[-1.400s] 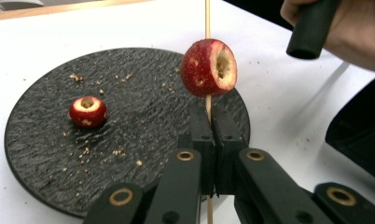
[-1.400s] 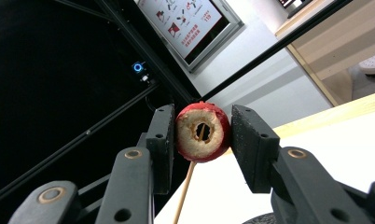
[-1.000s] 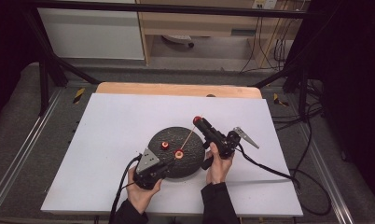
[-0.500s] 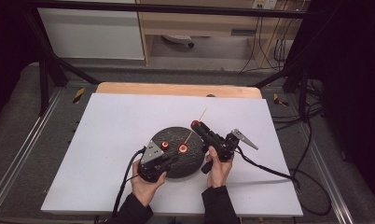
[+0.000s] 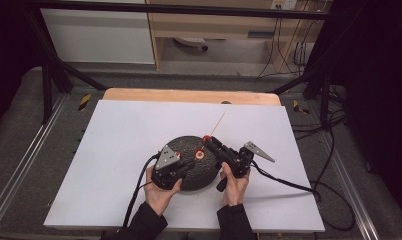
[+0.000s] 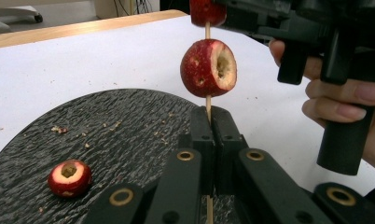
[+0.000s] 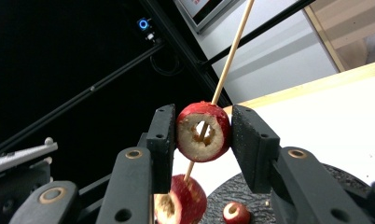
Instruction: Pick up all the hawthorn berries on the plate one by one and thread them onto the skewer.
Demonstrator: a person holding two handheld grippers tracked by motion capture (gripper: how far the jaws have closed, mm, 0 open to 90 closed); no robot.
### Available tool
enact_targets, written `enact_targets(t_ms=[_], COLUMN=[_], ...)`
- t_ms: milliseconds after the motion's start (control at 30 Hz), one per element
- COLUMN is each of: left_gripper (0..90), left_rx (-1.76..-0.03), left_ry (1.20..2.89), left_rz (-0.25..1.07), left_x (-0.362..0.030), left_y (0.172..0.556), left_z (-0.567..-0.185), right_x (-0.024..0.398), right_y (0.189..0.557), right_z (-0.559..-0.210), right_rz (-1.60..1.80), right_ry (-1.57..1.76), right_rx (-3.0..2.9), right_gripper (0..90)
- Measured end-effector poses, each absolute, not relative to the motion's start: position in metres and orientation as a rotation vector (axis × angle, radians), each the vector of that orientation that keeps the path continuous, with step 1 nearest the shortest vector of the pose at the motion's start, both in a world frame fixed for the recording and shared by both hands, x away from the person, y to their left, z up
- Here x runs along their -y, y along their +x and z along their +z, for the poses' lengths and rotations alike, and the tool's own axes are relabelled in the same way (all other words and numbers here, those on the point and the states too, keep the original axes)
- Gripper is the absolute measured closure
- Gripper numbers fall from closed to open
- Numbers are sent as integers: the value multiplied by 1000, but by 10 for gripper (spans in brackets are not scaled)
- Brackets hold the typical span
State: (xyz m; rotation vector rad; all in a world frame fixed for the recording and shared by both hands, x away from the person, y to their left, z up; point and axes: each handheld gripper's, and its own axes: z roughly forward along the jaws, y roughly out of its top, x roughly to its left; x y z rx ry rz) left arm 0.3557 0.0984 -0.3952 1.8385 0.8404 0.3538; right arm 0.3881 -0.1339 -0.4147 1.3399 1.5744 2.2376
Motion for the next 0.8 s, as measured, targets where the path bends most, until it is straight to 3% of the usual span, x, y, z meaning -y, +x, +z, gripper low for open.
enact_targets(t_ms=[267, 800], left_gripper=[884, 884], left_rx=[-841, -886], left_ry=[1842, 1872], left_rz=[349, 345], left_x=[-101, -151], left_y=[357, 350], left_z=[-396, -407], right_x=[133, 144], right_y=[388, 391], right_z=[-416, -411], right_rz=[2211, 1978], right_ry=[1343, 1288], right_rx=[-1620, -1886], right_gripper=[602, 232])
